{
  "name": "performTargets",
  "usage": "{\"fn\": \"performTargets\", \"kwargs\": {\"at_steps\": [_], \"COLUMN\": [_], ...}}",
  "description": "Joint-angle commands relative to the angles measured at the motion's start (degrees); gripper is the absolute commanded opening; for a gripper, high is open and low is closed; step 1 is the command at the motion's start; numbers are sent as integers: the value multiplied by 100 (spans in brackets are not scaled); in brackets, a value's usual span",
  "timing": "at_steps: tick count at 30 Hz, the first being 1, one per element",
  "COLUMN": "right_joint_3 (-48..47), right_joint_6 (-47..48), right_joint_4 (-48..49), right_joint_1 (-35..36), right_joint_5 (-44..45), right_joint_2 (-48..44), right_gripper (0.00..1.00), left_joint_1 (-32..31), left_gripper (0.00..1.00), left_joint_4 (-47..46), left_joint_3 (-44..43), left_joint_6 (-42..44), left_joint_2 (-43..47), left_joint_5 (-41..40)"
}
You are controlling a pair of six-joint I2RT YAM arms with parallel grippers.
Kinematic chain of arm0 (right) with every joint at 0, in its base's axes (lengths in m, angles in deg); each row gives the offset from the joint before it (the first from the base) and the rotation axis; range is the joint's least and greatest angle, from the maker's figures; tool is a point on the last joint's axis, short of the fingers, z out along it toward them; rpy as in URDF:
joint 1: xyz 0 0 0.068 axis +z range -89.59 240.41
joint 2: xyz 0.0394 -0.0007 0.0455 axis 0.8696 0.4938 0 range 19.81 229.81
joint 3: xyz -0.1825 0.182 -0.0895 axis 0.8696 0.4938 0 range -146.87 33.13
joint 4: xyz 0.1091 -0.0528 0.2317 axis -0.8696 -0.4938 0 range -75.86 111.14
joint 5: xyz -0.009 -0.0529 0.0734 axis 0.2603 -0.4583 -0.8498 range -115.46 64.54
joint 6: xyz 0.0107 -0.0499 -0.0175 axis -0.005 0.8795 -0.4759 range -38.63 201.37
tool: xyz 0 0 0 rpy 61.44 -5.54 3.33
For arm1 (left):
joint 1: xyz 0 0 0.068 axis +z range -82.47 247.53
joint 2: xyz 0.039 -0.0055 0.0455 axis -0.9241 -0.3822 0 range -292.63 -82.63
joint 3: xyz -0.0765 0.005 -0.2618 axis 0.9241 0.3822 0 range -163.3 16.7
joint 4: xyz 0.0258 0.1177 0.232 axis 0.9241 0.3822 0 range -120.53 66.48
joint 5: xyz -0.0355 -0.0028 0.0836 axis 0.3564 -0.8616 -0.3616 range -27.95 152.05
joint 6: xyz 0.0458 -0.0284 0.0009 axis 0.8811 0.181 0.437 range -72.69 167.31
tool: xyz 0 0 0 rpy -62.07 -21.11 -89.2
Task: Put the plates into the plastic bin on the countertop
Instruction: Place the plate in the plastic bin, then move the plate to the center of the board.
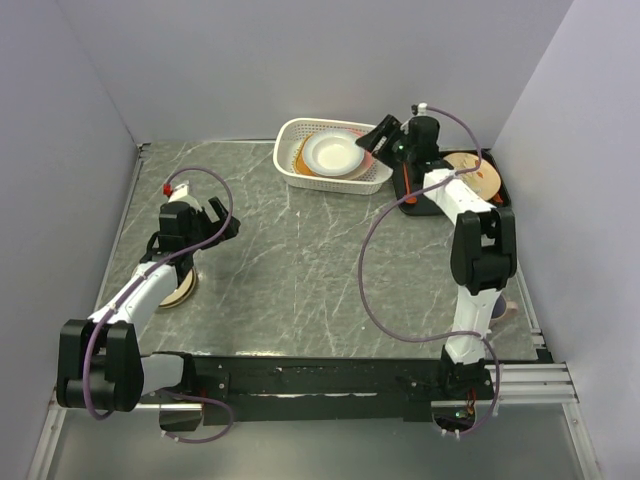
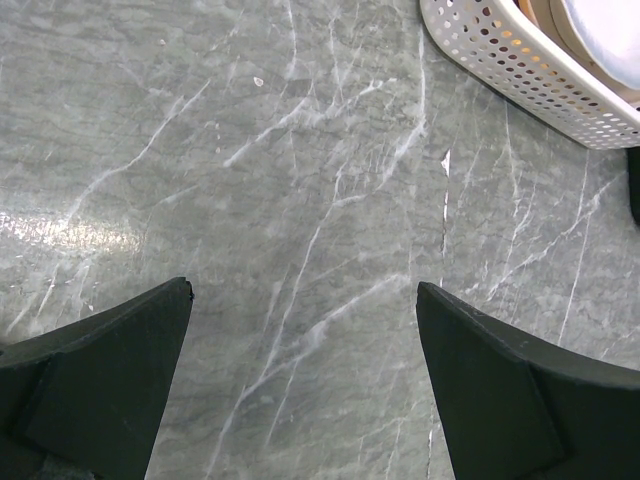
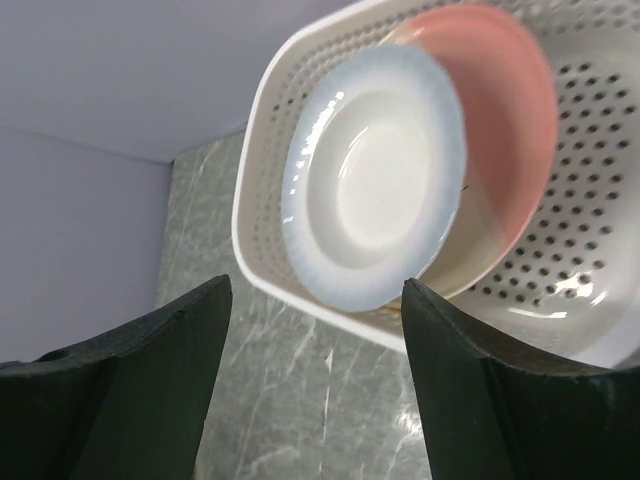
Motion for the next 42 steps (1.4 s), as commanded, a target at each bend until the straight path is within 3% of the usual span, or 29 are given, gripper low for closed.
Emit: {"fn": "performTargets", "kwargs": {"at_steps": [1,20,28,42], "right_joint_3": [319,91,-208,-1454], "right_joint_6": [54,318,292,318], "right_joint_4": [366,103,103,-222], "right_joint_1": [433,2674,3246,4116], "right_joint_5": [-155,-234,-585,-946], "right_joint_2": [-308,615,1125,2108], "right_gripper": [76,76,75,74], "left_joint_1": [5,23,128,937], "left_gripper": [99,99,99,99], "left_joint_4": [3,636,689,592], "left_joint_3": [-144,-381,-399,-347], "left_joint_6": [-67,-639,-832,-1096], "left_joint_2": [155,322,533,612], "left_joint_5": [42,-791,-837,24]}}
